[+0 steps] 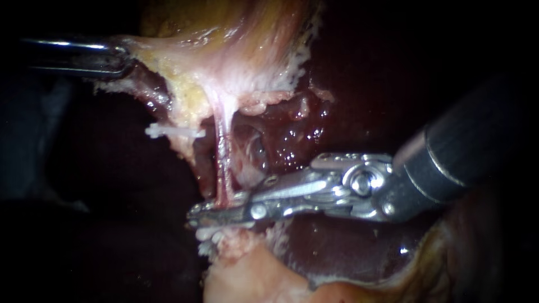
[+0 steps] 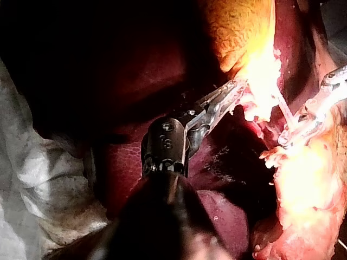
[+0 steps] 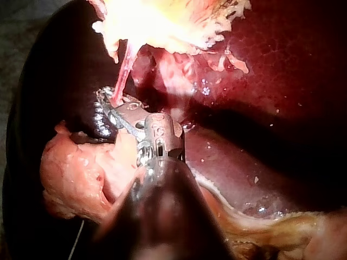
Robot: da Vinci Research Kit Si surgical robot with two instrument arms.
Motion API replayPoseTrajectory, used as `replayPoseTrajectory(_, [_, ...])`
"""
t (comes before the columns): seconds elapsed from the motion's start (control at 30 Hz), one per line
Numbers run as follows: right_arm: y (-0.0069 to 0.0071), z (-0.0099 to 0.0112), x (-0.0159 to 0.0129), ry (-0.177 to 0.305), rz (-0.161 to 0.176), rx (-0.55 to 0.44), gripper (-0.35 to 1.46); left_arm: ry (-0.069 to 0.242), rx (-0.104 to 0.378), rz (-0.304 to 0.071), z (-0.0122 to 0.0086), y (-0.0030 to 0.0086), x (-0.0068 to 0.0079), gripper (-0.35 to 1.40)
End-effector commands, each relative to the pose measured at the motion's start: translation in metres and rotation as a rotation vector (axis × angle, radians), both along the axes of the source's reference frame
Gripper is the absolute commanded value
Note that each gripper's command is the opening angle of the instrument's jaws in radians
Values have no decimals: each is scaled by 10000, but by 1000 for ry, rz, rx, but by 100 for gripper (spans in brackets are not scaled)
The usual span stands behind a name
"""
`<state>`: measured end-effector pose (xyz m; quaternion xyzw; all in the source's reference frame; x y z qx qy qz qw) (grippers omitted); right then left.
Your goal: Going back second clip right tube
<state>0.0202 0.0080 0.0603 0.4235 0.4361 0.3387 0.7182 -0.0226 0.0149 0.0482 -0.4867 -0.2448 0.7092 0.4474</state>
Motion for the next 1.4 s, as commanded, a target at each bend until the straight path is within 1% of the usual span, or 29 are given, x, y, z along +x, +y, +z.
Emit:
replayPoseTrajectory(0.03, [0, 1, 0, 5, -9, 4, -35, 0, 0, 0, 0, 0, 0, -35])
replayPoseTrajectory(0.07, [0, 1, 0, 12, -20, 10, -33, 0, 0, 0, 0, 0, 0, -35])
replayPoseTrajectory(0.1, [-1, 2, 0, 11, -25, 10, -16, 0, 0, 0, 0, 0, 0, -35])
replayPoseTrajectory(0.13, [-1, 4, 1, 18, -20, 10, 7, 0, 0, 0, 0, 0, 0, -35])
replayPoseTrajectory(0.17, [-2, 5, 1, 29, -15, 10, 25, 0, 0, 0, 0, 0, 0, -35])
replayPoseTrajectory(0.2, [-3, 7, 1, 39, -9, 10, 33, 0, 0, 0, 0, 0, 0, -35])
replayPoseTrajectory(0.27, [-4, 10, 2, 56, 1, 10, 42, 0, 0, 0, 0, 0, 0, -35])
replayPoseTrajectory(0.37, [-5, 15, 1, 60, 0, 9, 44, 0, 0, 0, 0, 0, 0, -35])
replayPoseTrajectory(0.43, [-4, 19, 1, 71, 0, -47, 45, 0, 0, 0, 0, 0, 0, -35])
replayPoseTrajectory(0.47, [-3, 22, 0, 73, 0, -98, 45, 0, 0, 0, 0, 0, 0, -35])
replayPoseTrajectory(0.53, [-1, 26, -3, 69, -10, -168, 46, 0, 0, 0, 0, 0, 0, -35])
replayPoseTrajectory(0.7, [5, 35, -19, 39, -59, -376, 49, 0, 0, 0, -1, 0, 0, -35])
replayPoseTrajectory(0.8, [8, 39, -33, 43, -71, -462, 50, 0, 0, 0, -1, 0, 0, -35])
replayPoseTrajectory(0.83, [9, 39, -38, 47, -75, -472, 50, 0, 0, 0, -1, 0, 0, -35])
replayPoseTrajectory(0.97, [12, 34, -61, 62, -95, -534, 50, 0, 0, 0, -1, 0, 1, -35])
replayPoseTrajectory(1.1, [21, 21, -93, 73, -108, -586, 50, 0, 0, 0, -1, 0, 1, -35])
replayPoseTrajectory(1.23, [33, 8, -124, 77, -116, -624, 50, 0, 0, 0, -1, 0, 1, -35])
replayPoseTrajectory(1.33, [40, 0, -146, 71, -116, -644, 50, 0, 0, 0, -1, 0, 1, -35])
replayPoseTrajectory(1.4, [44, -4, -156, 68, -117, -656, 50, 0, 0, 0, -1, 0, 1, -35])
